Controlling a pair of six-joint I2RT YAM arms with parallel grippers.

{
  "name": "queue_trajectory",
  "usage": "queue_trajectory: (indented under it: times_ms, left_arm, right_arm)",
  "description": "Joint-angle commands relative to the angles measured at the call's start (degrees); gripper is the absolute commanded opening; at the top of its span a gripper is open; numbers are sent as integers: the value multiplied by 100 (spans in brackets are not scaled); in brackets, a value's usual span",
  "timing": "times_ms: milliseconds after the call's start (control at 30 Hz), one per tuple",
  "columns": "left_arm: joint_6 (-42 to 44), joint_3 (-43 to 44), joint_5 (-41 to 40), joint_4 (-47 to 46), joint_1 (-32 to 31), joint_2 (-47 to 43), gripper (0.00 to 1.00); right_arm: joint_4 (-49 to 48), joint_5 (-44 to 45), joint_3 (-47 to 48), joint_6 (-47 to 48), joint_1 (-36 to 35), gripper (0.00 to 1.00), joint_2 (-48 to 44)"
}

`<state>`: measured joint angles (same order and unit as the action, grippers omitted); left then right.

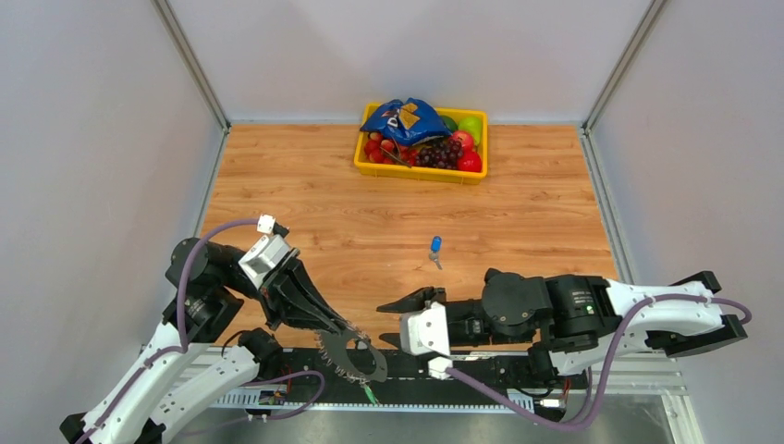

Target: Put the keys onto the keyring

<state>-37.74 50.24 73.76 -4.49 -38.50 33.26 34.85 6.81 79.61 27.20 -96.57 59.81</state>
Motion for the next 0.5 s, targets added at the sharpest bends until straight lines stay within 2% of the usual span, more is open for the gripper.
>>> queue_trajectory:
  times_ms: [0, 267, 467]
  left_arm:
    - [-212, -22, 127, -497, -78, -74, 0]
    - [-190, -130, 131, -499, -126, -165, 0]
    - [-189, -138, 146, -477, -131, -224, 0]
  right_arm:
    - [-416, 239, 326, 574, 2, 45, 281]
    - [-1145, 455, 426, 1300, 7, 33, 520]
    - [-1239, 618, 368, 1516, 0, 30, 509]
